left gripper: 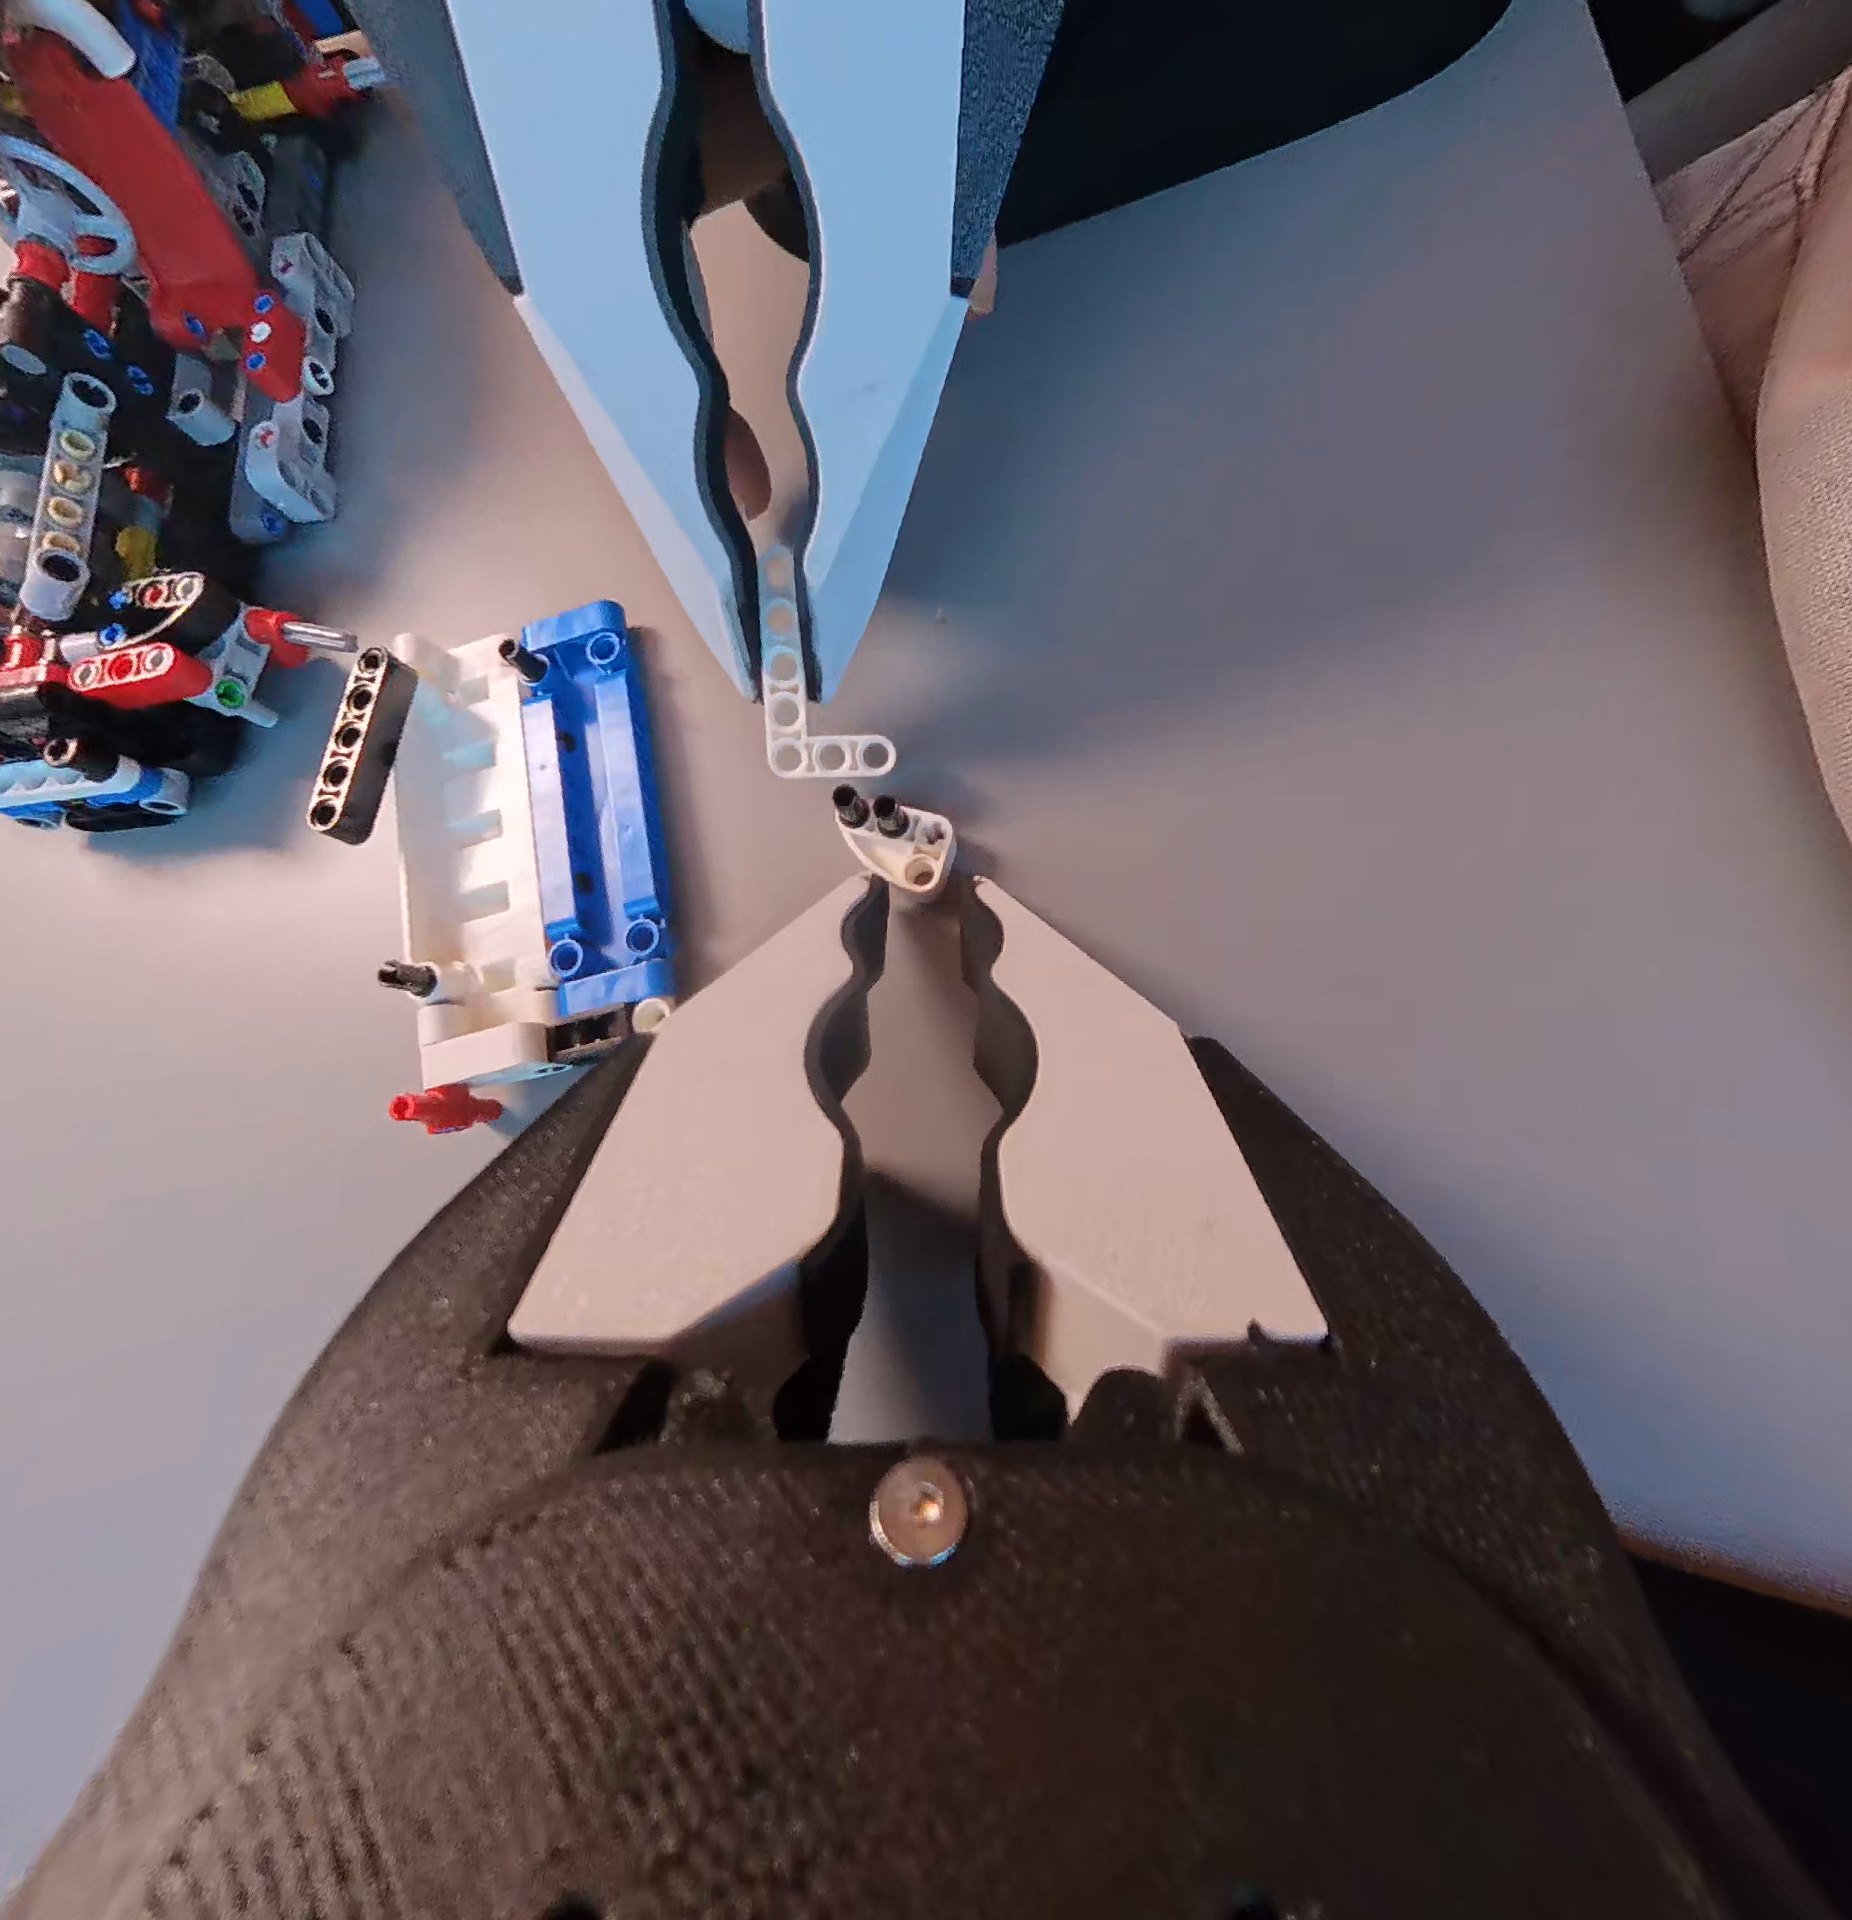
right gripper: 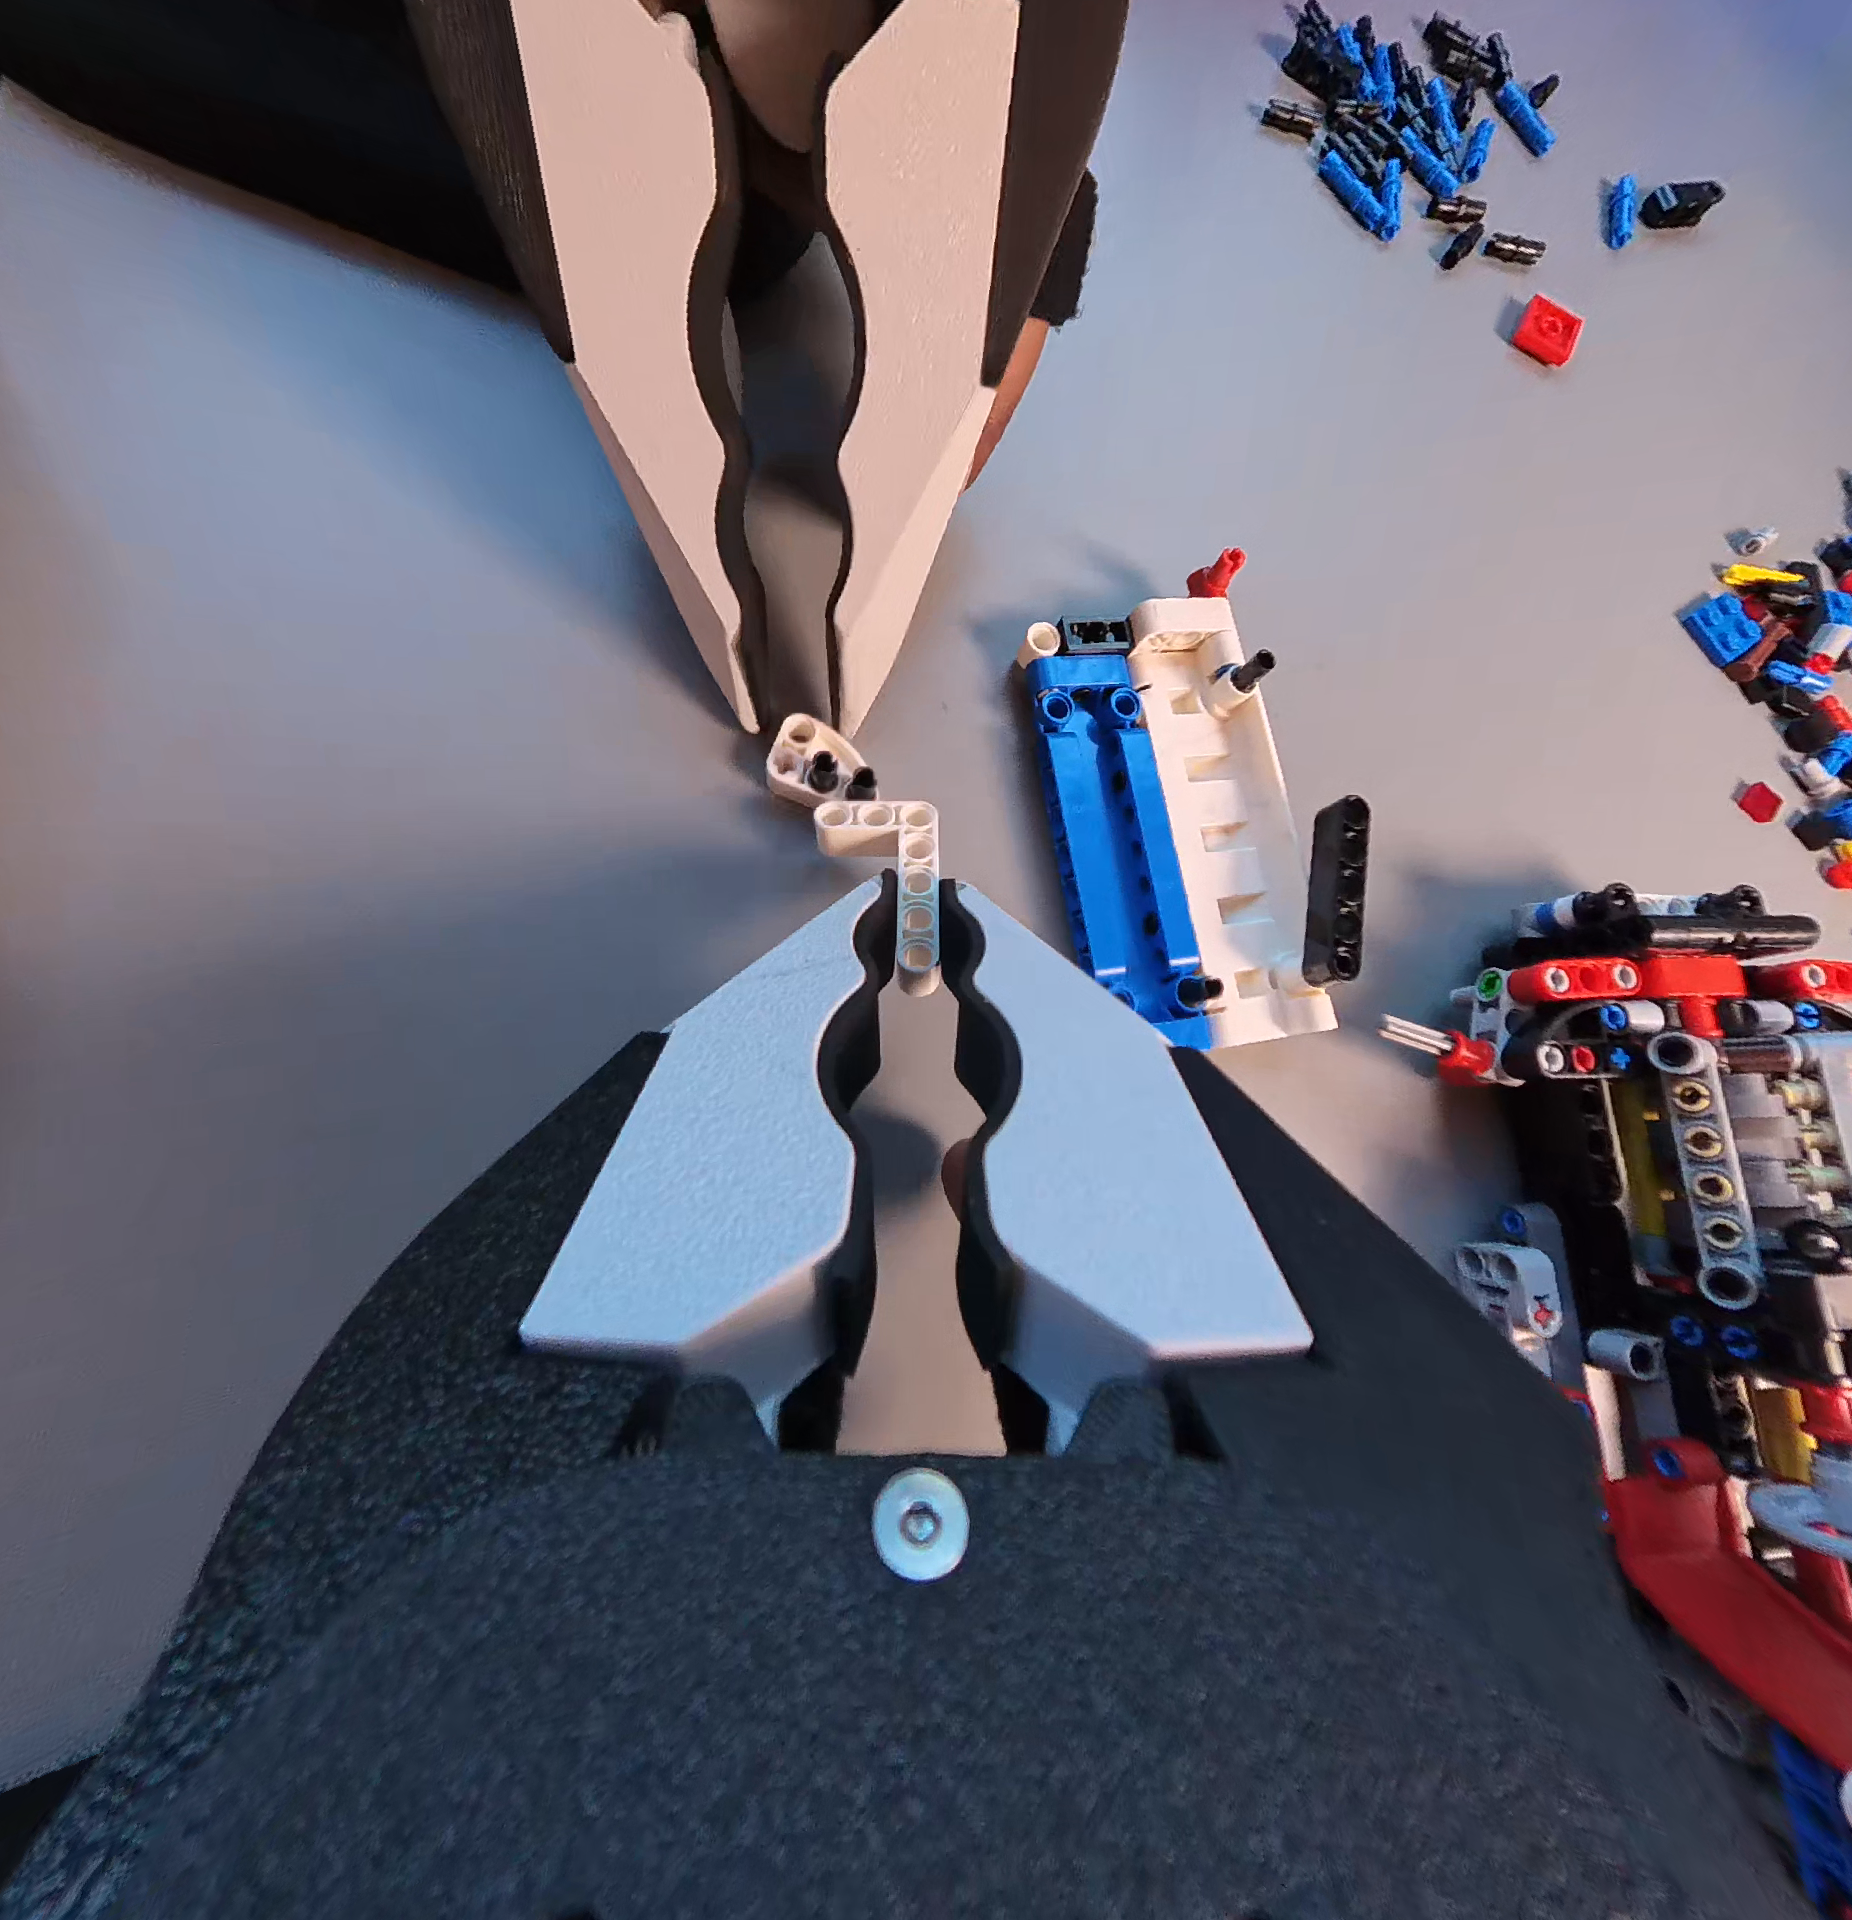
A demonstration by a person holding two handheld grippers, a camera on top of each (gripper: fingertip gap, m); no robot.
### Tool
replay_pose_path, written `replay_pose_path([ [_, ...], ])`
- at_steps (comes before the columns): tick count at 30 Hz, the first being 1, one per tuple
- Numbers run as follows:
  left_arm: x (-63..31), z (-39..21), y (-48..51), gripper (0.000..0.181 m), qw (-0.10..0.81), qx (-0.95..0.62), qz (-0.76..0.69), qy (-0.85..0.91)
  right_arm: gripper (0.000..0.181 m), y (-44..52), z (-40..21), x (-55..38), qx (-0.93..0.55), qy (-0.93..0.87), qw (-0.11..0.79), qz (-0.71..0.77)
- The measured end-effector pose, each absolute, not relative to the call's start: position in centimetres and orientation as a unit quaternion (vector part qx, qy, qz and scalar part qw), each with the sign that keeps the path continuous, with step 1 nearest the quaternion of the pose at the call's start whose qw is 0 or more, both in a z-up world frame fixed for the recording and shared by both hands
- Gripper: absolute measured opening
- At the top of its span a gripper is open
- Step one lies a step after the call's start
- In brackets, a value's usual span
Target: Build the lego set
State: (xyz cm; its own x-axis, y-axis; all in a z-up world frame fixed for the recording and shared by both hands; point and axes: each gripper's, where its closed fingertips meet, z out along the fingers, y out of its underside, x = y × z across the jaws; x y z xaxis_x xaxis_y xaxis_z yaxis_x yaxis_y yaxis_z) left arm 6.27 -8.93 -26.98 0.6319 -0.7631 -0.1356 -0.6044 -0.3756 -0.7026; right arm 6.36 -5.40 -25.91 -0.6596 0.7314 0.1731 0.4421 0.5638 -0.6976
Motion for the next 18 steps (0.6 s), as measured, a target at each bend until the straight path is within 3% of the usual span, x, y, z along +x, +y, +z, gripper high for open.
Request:
replay_pose_path([
  [18,5.3,-26.0,-8.4,0.018,0.401,-0.823,-0.108,0.387,0.005,-4.2,-23.2,5.7,-0.372,-0.807,0.258,0.379],
])
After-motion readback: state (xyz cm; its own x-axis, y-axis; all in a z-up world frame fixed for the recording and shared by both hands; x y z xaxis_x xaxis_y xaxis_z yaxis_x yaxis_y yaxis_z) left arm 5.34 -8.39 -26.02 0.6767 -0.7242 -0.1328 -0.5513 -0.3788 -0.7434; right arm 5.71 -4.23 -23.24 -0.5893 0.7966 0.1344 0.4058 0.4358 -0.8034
